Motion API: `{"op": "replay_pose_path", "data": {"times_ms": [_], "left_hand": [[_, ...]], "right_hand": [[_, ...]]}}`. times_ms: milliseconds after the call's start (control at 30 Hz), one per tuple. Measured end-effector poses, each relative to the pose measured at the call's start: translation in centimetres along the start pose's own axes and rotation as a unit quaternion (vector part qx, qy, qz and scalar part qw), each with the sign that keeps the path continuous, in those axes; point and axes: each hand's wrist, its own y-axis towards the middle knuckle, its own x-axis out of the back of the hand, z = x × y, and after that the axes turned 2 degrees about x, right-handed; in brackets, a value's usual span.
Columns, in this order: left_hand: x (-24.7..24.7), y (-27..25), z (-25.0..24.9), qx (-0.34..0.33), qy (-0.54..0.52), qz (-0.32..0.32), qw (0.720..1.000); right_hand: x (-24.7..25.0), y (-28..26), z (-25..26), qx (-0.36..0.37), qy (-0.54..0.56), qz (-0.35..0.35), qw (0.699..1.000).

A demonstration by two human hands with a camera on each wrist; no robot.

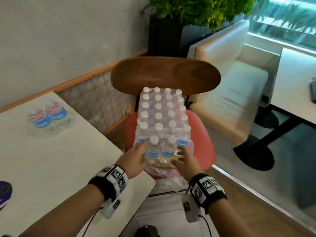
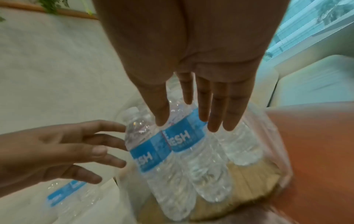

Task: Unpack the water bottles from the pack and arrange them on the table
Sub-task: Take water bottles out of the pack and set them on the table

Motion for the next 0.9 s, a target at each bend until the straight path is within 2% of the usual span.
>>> {"op": "replay_pose_path", "data": {"times_ms": [67, 200, 300, 533, 667, 900], "left_hand": [[-0.1, 1.6, -0.5, 0.007, -0.043, -0.024, 0.999], [-0.5, 3.2, -1.6, 0.026, -0.052, -0.007, 0.998], [-0.4, 3.1, -1.6, 0.032, -0.067, -0.026, 0.997], [1.7, -1.1, 0.6, -0.018, -0.114, -0.045, 0.992], [4.3, -3.9, 1.7, 0.017, -0.146, -0.090, 0.985], [6.7, -7.3, 4.4, 0.074, -0.085, -0.110, 0.988]], "right_hand": [[0.3, 1.4, 0.7, 0.010, 0.021, -0.007, 1.000], [-1.0, 3.9, 1.1, -0.004, -0.038, -0.003, 0.999], [-1.6, 4.1, 1.8, -0.017, -0.052, -0.011, 0.998], [-3.5, 0.5, 3.1, 0.078, 0.045, 0.005, 0.996], [-5.6, -1.9, 5.2, 0.092, 0.058, 0.039, 0.993], [-10.5, -4.5, 8.9, 0.107, 0.062, 0.120, 0.985]]}}
